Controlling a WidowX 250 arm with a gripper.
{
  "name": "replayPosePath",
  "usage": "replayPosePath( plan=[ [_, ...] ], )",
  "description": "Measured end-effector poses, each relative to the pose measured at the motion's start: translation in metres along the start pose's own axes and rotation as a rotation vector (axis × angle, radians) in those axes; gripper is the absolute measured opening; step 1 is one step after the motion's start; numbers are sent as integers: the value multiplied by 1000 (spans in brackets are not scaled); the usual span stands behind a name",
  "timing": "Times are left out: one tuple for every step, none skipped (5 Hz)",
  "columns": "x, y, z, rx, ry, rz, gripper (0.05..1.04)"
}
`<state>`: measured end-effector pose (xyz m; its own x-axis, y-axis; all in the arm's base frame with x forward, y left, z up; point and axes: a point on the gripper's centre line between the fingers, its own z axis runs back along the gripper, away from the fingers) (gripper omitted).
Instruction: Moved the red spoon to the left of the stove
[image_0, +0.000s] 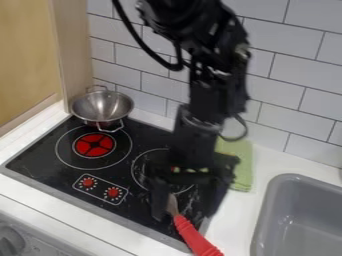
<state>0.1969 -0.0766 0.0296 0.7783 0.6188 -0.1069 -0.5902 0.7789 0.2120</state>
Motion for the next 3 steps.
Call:
replayPosePath(
  plan=[
    [-3,0,-14,-42,-13,62,999],
    [1,-2,-14,-58,-43,117,999],
    [2,-2,-19,-80,-58,127,999]
  ],
)
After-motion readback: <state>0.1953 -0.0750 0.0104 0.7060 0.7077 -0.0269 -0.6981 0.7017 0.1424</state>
